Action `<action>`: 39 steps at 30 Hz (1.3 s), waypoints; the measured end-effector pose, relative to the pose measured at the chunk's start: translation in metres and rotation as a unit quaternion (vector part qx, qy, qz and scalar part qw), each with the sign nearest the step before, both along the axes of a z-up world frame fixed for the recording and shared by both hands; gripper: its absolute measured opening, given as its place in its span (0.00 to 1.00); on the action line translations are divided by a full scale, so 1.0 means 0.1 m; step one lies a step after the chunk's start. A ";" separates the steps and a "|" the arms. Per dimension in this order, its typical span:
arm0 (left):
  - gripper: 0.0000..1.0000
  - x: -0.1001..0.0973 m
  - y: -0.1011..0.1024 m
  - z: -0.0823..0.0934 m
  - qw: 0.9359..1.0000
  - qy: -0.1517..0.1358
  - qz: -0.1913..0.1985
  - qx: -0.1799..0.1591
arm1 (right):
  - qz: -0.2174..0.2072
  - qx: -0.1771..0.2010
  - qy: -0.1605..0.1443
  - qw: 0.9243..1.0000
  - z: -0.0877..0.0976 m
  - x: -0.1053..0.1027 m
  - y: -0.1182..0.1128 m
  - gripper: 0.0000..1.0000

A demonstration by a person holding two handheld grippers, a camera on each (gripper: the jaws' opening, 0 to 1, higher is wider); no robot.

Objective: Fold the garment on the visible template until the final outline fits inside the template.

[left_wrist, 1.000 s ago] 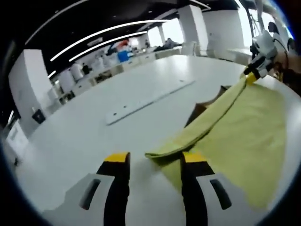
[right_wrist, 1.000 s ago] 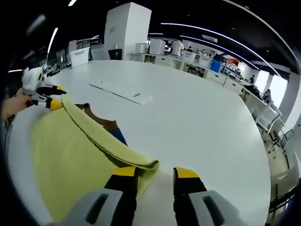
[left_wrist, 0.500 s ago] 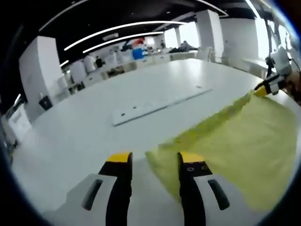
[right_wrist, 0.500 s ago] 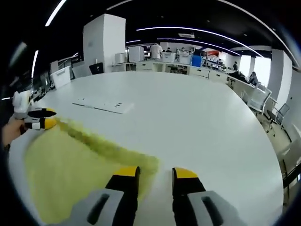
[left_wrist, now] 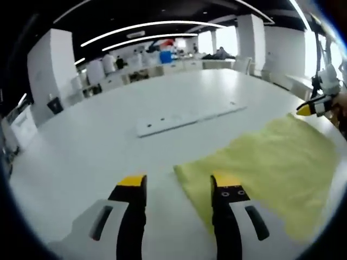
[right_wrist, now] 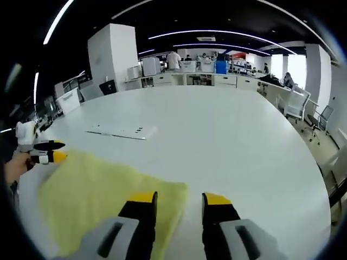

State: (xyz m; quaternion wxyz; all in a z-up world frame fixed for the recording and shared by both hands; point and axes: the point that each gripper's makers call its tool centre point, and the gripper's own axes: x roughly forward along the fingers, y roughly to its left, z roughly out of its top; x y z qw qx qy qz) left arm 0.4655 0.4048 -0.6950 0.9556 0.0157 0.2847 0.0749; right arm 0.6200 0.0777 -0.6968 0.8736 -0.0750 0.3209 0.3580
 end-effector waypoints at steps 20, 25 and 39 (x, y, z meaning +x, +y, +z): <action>0.66 -0.60 -0.32 0.38 0.998 -0.022 -0.056 -0.022 | 0.079 -0.005 0.029 0.996 0.24 -0.86 -0.07 0.54; 0.68 -0.76 -0.39 0.40 0.997 -0.018 -0.070 -0.023 | 0.090 -0.001 0.033 0.995 0.26 -1.05 -0.10 0.56; 0.58 -1.14 -0.57 0.22 0.995 -0.008 -0.091 -0.035 | 0.097 -0.019 0.043 0.994 0.11 -1.36 -0.37 0.53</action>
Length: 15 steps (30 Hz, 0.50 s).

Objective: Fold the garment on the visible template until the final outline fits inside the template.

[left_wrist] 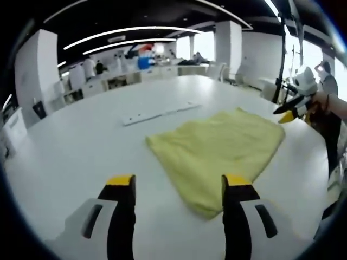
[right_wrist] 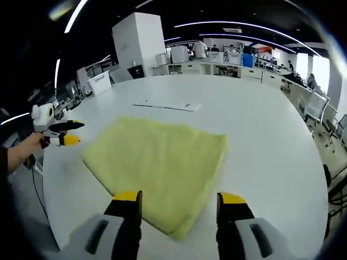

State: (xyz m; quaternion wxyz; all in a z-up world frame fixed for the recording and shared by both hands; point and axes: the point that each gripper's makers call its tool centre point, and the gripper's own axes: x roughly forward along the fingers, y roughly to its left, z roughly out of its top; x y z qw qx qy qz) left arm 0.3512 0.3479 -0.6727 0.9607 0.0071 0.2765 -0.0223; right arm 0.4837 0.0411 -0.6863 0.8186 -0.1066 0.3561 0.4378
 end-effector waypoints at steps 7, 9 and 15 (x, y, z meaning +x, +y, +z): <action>0.54 -0.17 -0.06 -0.17 1.000 0.024 0.005 -0.010 | -0.008 -0.003 0.011 1.000 -0.13 -0.14 -0.11 0.47; 0.52 -0.21 -0.07 -0.20 1.000 0.026 0.010 -0.015 | -0.009 -0.006 0.011 1.000 -0.15 -0.16 -0.12 0.45; 0.47 -0.27 -0.12 -0.30 0.999 0.032 0.015 -0.024 | -0.008 -0.007 0.016 1.000 -0.22 -0.23 -0.16 0.40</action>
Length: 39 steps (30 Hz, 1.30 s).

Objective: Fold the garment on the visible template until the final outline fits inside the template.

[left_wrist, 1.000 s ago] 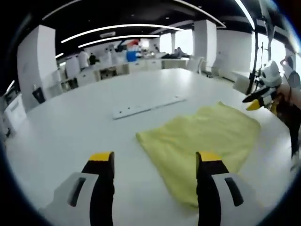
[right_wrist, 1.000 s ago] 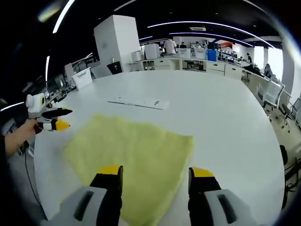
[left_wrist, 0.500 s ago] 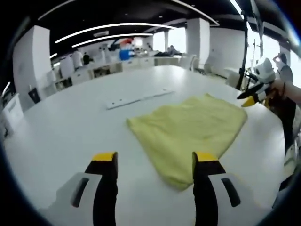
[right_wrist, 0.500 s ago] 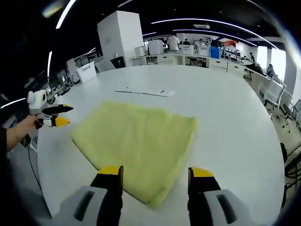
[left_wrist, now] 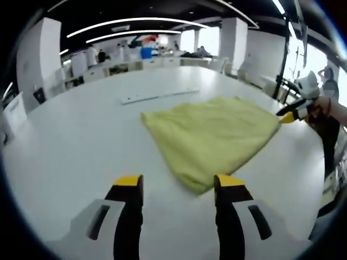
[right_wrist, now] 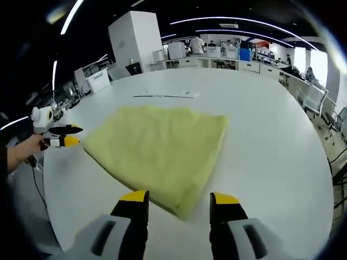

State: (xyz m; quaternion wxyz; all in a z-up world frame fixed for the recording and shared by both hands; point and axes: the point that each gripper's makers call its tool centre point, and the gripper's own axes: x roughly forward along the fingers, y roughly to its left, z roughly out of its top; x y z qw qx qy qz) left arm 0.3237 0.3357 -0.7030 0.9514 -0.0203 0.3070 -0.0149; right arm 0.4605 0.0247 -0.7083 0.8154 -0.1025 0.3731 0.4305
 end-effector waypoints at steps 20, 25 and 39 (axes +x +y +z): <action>0.20 -0.04 -0.13 -0.19 0.999 0.020 0.005 -0.043 | -0.008 -0.001 0.013 1.000 -0.10 -0.11 -0.11 0.14; 0.15 -0.04 -0.17 -0.22 0.998 0.023 0.002 -0.050 | -0.013 -0.003 0.008 1.000 -0.12 -0.10 -0.13 0.05; 0.00 -0.02 -0.19 -0.24 0.998 0.019 -0.001 -0.052 | -0.002 -0.006 0.006 1.000 -0.12 -0.11 -0.15 0.00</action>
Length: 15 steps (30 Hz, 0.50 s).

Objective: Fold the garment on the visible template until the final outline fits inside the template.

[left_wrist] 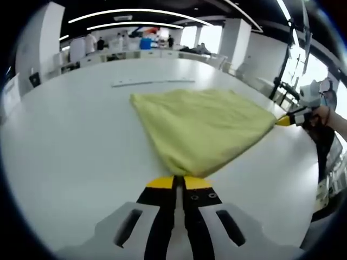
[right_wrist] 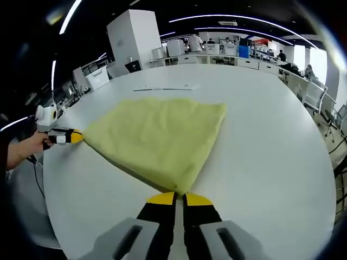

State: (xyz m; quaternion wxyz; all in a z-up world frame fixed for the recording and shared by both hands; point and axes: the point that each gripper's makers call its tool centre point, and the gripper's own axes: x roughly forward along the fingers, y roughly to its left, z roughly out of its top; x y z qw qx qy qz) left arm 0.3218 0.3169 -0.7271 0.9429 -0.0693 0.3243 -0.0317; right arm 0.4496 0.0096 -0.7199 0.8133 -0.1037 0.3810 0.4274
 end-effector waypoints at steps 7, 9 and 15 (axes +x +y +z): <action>0.00 -0.01 0.04 0.01 1.000 -0.003 0.004 0.004 | -0.001 -0.003 0.000 1.000 -0.01 0.01 -0.01 0.00; 0.00 -0.01 0.03 0.02 1.000 -0.005 0.004 0.000 | -0.001 -0.003 0.000 1.000 -0.01 0.01 -0.01 0.00; 0.11 -0.03 0.02 0.04 1.000 -0.010 0.005 -0.014 | -0.004 -0.004 0.003 1.000 -0.01 0.00 -0.01 0.00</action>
